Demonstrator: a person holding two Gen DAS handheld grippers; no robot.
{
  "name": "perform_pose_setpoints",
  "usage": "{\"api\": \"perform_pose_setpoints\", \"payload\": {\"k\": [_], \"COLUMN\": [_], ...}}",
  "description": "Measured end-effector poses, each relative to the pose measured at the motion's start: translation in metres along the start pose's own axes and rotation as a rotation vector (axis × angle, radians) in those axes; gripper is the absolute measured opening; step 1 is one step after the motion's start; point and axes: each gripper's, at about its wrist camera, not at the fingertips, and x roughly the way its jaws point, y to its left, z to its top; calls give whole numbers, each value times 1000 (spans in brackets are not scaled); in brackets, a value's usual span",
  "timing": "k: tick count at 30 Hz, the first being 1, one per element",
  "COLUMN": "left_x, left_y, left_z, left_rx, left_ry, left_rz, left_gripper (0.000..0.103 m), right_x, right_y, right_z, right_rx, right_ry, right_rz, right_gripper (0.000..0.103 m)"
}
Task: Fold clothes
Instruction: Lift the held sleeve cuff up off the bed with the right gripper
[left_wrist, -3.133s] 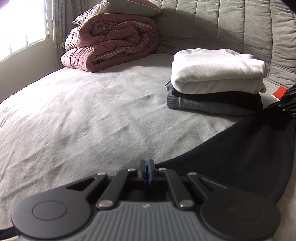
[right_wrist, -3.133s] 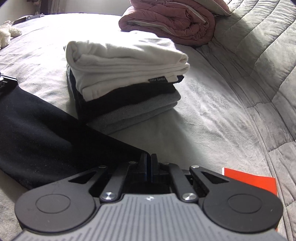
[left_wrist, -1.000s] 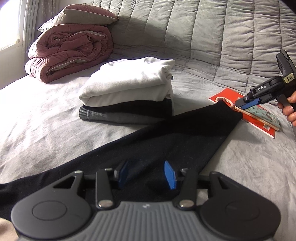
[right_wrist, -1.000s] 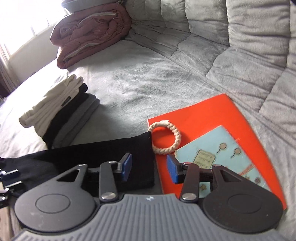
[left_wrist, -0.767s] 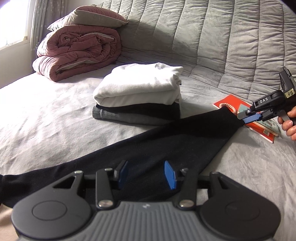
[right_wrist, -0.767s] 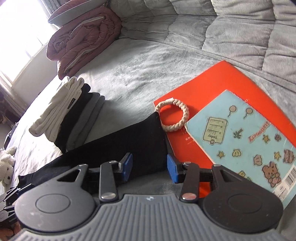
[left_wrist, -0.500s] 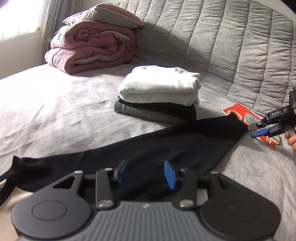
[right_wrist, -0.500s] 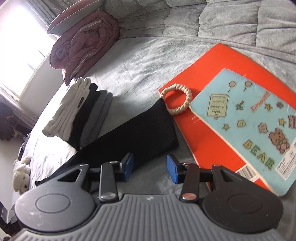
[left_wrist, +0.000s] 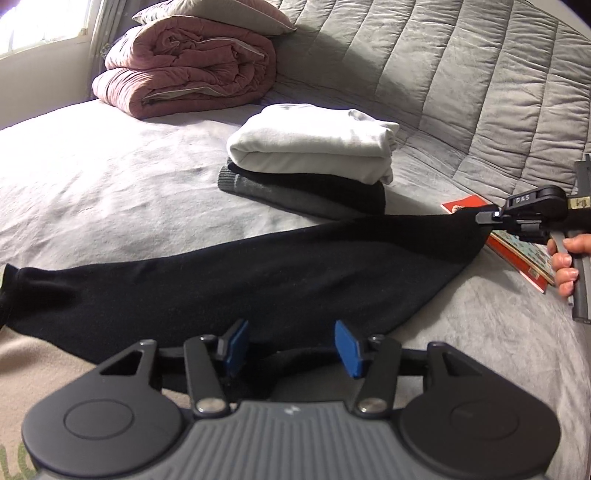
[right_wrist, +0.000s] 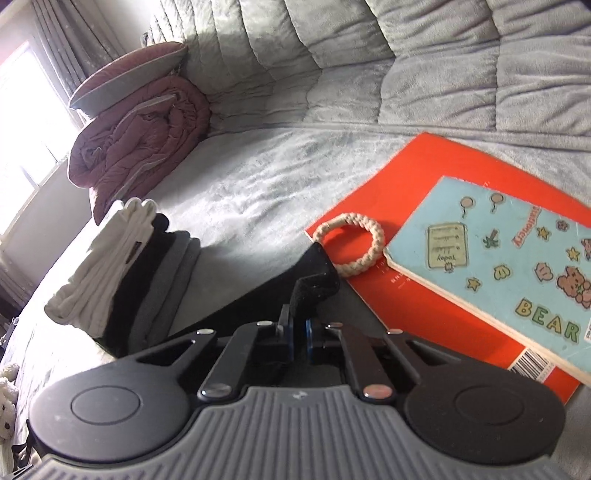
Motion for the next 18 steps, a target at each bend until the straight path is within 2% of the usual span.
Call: {"api": "perform_pose_setpoints", "payload": {"k": [3,11,18], "left_x": [-7,-31,-56], "left_y": [6,13,34], "left_z": [-1,0,-6], "left_rx": [-36,-41,-78], "left_ry": [24,87,110], "left_rz": [28,93,105], "left_gripper": [54,61,62], "right_x": [-19,-55,-73], "right_y": [24,88,140], "right_z": [9,24,25], "right_rx": [-76,-221,-306], "right_ry": [-35,-81,-87], "right_rz": [26,98,144], "right_gripper": [8,8,8]}}
